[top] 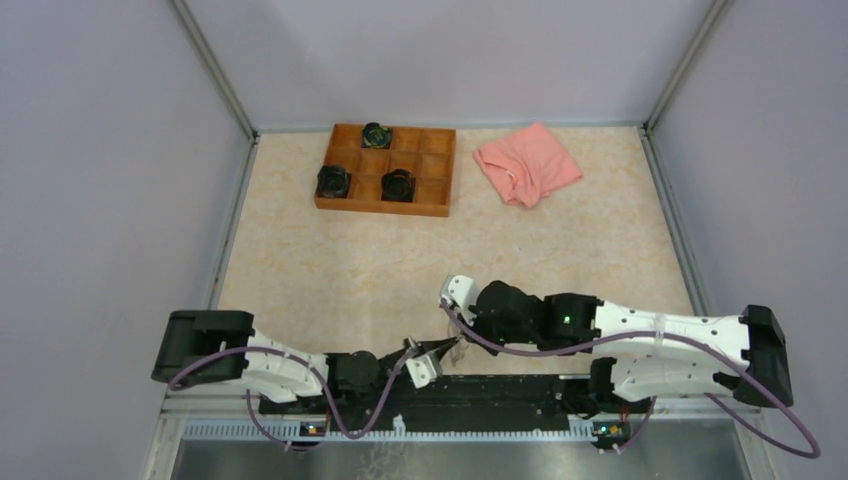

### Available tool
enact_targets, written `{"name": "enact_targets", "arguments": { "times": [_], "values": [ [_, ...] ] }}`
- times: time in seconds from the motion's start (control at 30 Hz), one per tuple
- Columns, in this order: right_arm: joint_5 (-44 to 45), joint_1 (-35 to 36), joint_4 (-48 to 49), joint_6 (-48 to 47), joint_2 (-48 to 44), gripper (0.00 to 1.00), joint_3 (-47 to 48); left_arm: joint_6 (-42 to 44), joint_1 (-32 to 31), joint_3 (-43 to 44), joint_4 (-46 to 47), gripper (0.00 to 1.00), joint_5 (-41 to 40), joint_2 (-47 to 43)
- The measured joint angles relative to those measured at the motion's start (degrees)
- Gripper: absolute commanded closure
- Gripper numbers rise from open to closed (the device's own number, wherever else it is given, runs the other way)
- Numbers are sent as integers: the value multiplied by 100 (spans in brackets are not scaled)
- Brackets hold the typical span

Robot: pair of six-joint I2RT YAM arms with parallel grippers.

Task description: Remove the keys from the keyring

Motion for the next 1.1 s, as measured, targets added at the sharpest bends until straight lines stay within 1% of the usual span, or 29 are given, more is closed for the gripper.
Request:
{"name": "enact_targets", "arguments": {
  "times": [0.13,0.3,0.47,1.1],
  "values": [
    [273,271,-2,-170,61,100,66,-13,-26,0,13,85,17,94],
    [481,343,-11,-297,59,100,129,-11,-28,0,20,78,13,114],
    [562,420,-17,-391,59,100,160,13,-28,0,26,75,4,111],
    [627,632,-17,-455,61,100,162,262,-28,11,57,75,-87,0]
  ]
}}
